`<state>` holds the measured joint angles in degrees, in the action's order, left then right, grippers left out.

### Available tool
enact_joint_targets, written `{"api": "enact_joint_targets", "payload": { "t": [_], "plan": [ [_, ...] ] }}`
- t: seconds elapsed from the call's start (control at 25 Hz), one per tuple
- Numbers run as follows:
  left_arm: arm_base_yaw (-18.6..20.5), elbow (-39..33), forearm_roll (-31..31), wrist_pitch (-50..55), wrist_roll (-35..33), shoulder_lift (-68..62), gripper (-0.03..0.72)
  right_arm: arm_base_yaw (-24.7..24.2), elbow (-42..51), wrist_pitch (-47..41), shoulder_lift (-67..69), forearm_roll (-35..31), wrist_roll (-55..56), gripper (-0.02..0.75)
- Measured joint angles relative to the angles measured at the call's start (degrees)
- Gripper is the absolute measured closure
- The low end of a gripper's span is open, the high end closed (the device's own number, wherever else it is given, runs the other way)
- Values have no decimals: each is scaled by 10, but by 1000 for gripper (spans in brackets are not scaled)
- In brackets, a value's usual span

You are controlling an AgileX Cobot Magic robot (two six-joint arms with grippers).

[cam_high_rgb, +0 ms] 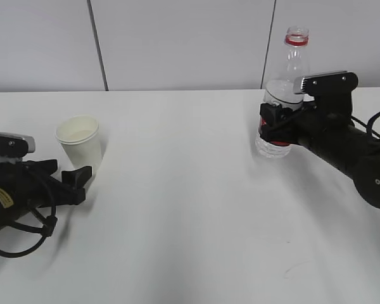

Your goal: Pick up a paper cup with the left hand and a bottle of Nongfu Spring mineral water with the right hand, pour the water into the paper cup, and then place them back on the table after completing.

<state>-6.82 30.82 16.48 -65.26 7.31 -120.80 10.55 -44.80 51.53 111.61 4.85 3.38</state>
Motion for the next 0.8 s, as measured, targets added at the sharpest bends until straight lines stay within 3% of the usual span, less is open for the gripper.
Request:
{"api": "enact_joint_targets", "payload": {
  "t": [0.32, 0.8],
  "plan": [
    [0, -45, -10, -1, 0, 47, 178, 0, 0, 6, 8, -1, 0, 340],
    [0, -54, -10, -2, 0, 62, 178, 0, 0, 46, 61, -1, 0, 341]
  ]
}}
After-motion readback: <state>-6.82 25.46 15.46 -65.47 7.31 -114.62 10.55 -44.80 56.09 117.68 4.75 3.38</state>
